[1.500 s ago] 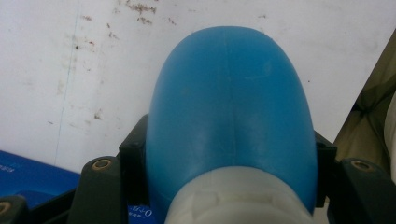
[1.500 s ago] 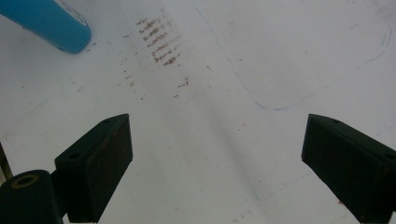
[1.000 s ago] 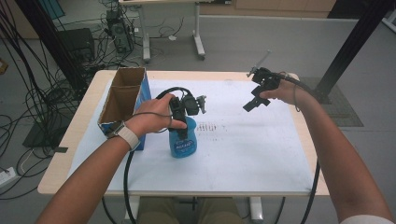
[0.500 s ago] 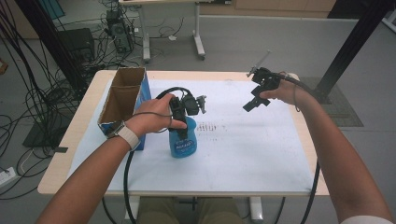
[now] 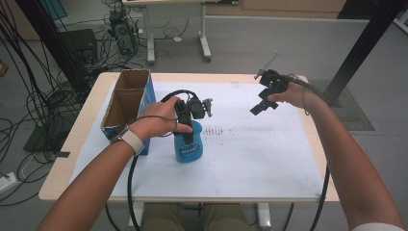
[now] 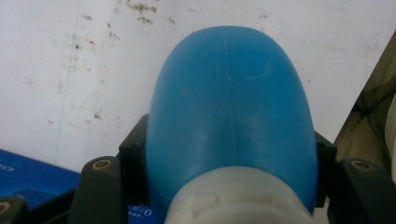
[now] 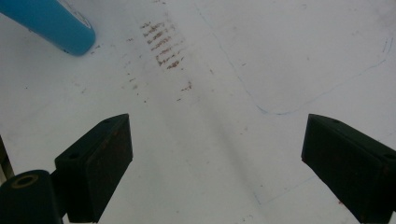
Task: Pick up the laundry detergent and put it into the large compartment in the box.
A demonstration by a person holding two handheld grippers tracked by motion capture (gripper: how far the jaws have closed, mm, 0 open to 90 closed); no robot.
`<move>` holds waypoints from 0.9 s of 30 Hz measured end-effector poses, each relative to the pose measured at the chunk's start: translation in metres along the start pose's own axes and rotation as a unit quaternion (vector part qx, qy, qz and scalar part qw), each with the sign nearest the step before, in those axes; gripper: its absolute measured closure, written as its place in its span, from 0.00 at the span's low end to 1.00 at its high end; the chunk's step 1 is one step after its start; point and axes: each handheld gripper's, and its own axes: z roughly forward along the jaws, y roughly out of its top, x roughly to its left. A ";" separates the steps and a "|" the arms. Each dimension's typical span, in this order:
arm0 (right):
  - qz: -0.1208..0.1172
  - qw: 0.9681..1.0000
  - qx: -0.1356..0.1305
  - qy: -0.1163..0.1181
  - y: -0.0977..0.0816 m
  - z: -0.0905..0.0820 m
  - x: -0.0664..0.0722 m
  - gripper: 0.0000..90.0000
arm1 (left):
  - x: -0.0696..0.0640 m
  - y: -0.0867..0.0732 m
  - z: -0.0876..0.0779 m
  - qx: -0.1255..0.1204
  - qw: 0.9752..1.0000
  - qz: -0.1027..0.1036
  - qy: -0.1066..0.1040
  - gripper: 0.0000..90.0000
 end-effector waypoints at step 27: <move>0.000 1.000 0.002 0.002 0.000 0.000 0.001 0.10 | 0.000 0.000 0.000 0.001 1.000 0.003 -0.001 0.42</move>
